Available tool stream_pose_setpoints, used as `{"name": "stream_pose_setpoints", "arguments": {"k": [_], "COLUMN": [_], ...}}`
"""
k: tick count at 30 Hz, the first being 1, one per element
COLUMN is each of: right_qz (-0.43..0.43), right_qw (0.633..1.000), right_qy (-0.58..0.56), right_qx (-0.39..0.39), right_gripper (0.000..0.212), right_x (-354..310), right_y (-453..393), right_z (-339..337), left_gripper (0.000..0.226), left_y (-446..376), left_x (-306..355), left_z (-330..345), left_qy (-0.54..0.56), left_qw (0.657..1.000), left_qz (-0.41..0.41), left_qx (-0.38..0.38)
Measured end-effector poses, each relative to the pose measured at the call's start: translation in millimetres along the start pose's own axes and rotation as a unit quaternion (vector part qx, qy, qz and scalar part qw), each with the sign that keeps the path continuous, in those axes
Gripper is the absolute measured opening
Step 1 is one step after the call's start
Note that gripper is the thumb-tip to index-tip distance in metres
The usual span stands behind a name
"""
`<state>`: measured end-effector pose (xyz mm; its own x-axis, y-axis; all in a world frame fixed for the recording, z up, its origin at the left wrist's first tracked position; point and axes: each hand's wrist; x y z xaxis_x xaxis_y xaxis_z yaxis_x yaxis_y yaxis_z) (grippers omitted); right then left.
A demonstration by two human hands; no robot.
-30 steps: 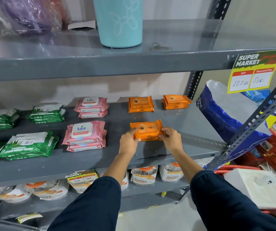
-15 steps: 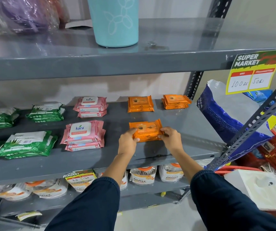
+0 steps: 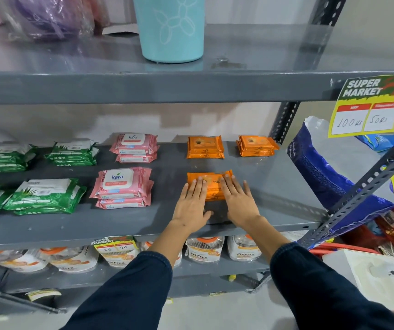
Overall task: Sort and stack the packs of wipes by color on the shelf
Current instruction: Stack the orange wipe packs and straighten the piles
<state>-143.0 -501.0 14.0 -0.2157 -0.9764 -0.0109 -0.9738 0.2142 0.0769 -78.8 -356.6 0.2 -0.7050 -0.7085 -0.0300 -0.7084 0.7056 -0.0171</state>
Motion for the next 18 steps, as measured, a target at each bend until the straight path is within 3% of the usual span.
{"name": "stream_pose_setpoints", "arguments": {"k": [7, 14, 18], "right_qz": [0.003, 0.017, 0.053], "right_qw": [1.000, 0.999, 0.971], "right_qy": [0.015, -0.036, -0.208], "right_qx": [-0.013, -0.015, 0.104], "right_gripper": [0.080, 0.084, 0.073], "right_x": [0, -4, -20], "right_y": [-2, 0, -4], "right_z": [-2, -12, -23], "left_gripper": [0.082, 0.079, 0.074], "left_y": [-3, -2, 17], "left_x": [-3, -4, -18], "left_z": [1, -7, -21], "left_qy": [0.015, 0.081, 0.201], "left_qw": [1.000, 0.996, 0.970], "left_qz": [0.005, -0.001, -0.033], "left_qx": [-0.010, -0.023, 0.134]}}
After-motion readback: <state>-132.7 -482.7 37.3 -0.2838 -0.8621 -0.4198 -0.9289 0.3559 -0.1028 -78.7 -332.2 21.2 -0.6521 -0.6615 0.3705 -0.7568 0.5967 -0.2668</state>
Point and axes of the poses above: each hand's wrist, its own y-axis away from the middle knuckle, its own z-axis out of the palm, x = y × z, and after that the axes turned 4 degrees about -y, right-handed
